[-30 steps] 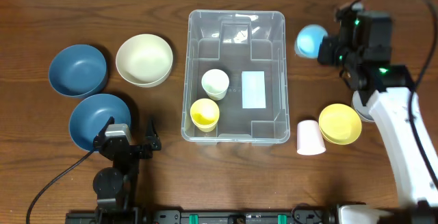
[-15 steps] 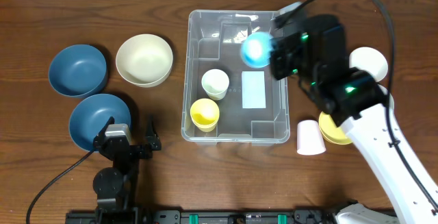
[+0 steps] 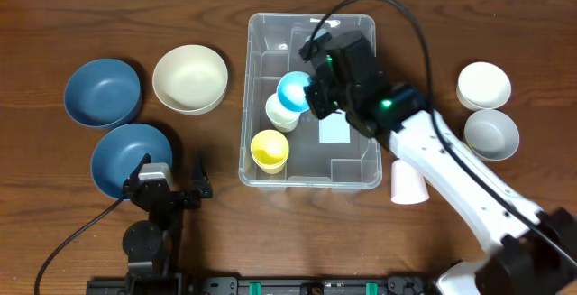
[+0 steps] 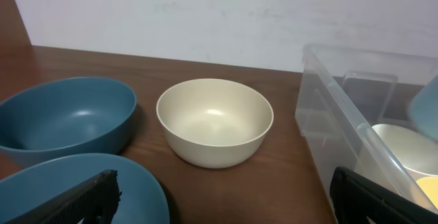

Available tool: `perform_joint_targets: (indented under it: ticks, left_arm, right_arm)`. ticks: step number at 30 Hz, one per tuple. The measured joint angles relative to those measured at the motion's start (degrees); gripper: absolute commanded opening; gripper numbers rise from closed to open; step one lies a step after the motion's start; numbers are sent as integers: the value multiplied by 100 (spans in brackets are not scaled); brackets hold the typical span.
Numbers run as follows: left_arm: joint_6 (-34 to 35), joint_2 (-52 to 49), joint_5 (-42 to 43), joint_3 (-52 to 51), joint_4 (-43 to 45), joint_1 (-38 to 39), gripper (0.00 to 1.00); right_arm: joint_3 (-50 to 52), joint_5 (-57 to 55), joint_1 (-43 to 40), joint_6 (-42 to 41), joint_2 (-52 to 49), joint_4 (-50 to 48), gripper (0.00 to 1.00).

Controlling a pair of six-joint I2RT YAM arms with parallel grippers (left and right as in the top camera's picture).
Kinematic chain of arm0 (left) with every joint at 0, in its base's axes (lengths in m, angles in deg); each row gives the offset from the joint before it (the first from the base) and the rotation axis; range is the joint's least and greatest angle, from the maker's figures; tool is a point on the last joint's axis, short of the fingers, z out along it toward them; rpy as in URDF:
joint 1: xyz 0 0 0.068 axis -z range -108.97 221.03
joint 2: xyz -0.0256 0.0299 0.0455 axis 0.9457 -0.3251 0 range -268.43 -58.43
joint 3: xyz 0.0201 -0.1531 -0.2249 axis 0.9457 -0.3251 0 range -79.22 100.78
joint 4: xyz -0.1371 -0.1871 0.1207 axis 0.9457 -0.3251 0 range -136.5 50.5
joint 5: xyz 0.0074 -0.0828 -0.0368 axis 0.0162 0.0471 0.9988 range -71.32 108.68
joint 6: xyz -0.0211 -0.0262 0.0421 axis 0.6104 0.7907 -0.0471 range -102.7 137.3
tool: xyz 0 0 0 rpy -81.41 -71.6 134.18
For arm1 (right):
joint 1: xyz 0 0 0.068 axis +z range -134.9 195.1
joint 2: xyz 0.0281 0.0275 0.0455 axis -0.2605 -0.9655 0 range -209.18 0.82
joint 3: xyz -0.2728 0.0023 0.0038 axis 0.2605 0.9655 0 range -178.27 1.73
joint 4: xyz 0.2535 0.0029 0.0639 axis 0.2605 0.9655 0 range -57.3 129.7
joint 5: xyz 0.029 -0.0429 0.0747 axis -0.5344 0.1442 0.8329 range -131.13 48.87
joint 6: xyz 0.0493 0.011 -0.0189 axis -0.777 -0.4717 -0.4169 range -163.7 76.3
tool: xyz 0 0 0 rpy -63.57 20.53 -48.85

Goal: Pack container
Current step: 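Carry the light-blue cup left and set it in the bin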

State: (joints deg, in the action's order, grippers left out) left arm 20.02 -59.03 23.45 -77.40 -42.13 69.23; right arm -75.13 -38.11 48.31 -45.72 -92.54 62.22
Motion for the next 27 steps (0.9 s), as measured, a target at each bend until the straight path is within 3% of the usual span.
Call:
perform_joint_targets:
  ticks: [16, 18, 20, 21, 27]
  left_arm:
    - [0, 0, -2, 0, 0, 0, 98]
    - [0, 0, 0, 0, 0, 0, 98]
    - [0, 0, 0, 0, 0, 0, 98]
    - [0, 0, 0, 0, 0, 0, 98]
    - [0, 0, 0, 0, 0, 0, 98]
  right_arm:
    - [0, 2, 221, 0, -245, -20, 1]
    - [0, 2, 223, 4, -251, -22, 13]
    - [0, 0, 223, 15, -256, -28, 41]
    - [0, -11, 221, 15, -256, -37, 47]
    - [0, -2, 221, 111, -258, -98, 58]
